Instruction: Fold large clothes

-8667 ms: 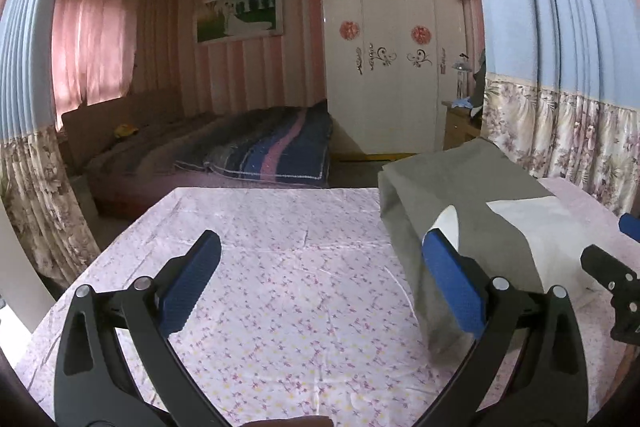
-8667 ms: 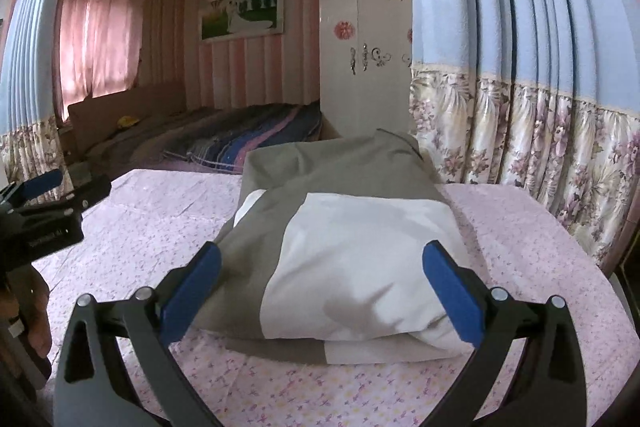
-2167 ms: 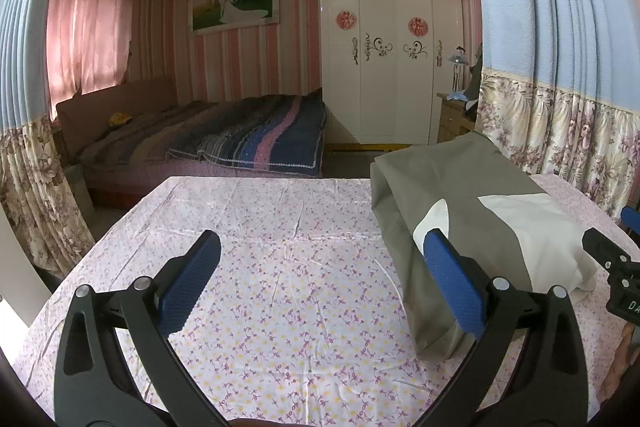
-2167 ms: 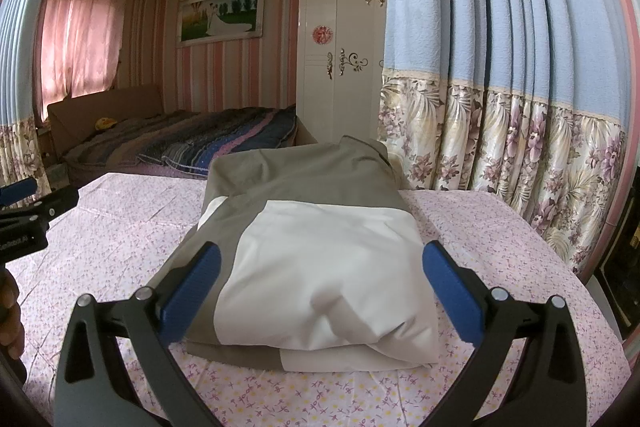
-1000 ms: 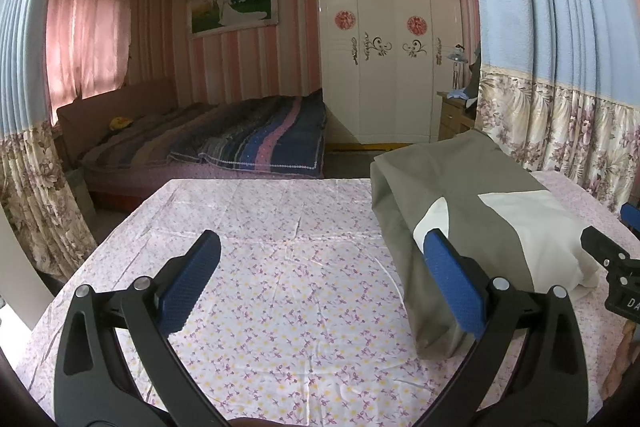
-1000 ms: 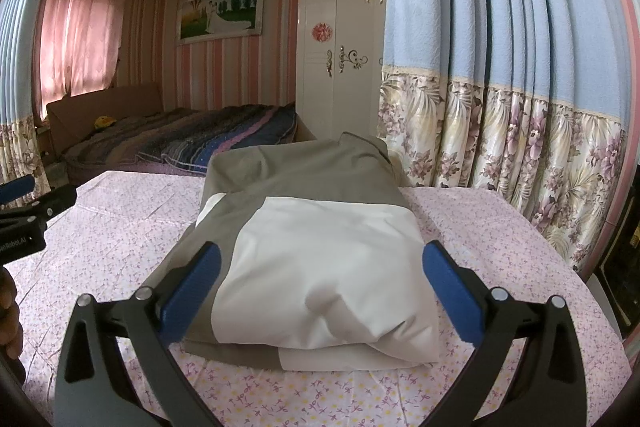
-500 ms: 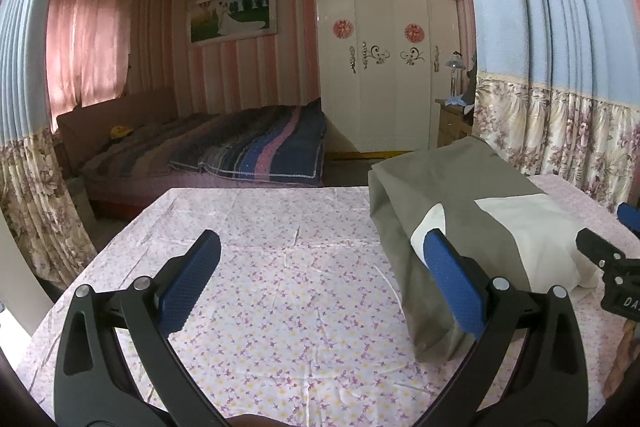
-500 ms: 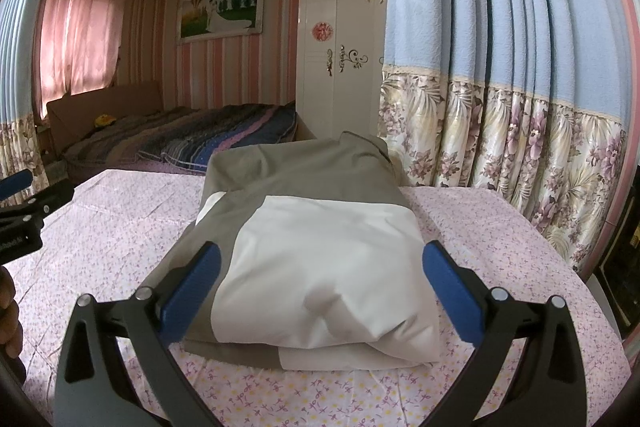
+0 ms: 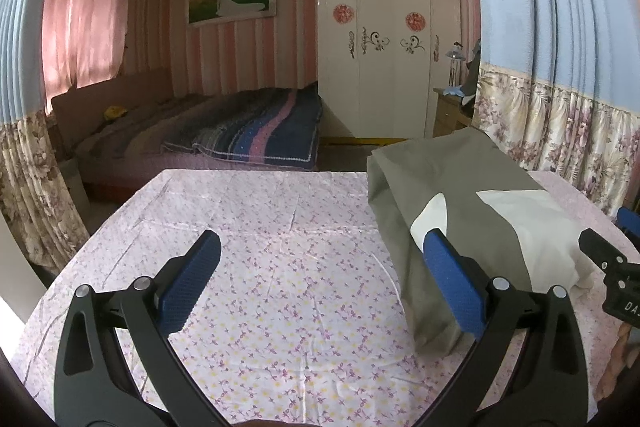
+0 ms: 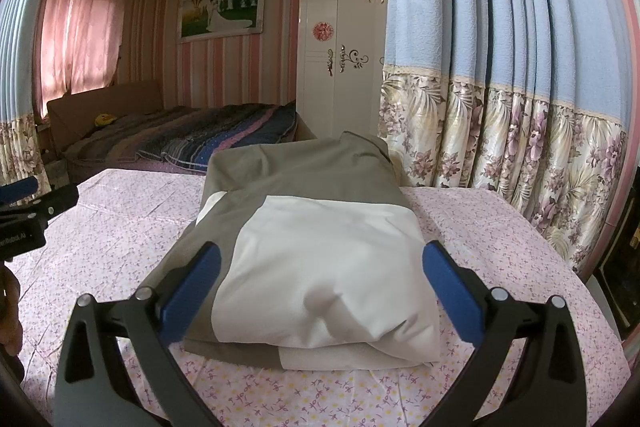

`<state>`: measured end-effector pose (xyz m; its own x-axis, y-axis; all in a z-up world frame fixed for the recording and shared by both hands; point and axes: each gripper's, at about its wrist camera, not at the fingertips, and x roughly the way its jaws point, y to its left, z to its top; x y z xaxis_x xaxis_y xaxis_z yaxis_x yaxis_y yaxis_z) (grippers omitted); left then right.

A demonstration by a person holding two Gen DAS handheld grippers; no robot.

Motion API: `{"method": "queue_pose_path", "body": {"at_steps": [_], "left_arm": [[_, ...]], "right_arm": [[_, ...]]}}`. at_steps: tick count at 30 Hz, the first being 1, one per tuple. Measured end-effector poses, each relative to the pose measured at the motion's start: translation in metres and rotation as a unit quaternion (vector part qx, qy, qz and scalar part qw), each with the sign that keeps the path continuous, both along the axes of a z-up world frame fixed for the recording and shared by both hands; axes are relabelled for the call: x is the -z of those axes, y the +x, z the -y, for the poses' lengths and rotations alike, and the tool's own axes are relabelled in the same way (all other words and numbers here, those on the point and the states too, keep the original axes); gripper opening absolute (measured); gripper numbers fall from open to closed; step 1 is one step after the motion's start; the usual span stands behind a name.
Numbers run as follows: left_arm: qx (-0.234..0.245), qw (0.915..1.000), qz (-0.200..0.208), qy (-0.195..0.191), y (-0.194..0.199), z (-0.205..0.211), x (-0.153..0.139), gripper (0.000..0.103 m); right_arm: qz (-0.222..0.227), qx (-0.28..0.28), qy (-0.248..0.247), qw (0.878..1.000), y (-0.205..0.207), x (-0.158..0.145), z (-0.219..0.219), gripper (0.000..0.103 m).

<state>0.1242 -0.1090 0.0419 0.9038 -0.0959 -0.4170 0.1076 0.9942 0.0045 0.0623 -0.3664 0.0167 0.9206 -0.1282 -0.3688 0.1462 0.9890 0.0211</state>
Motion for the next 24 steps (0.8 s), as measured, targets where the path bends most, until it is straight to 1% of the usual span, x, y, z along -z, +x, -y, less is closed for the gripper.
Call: {"method": "queue_pose_path", "body": {"at_steps": [24], "left_arm": [[0.000, 1.0000, -0.006, -0.001, 0.0022, 0.0002, 0.0025, 0.100]], "right_arm": [[0.000, 0.000, -0.001, 1.000, 0.0001, -0.0001, 0.0000, 0.101]]}}
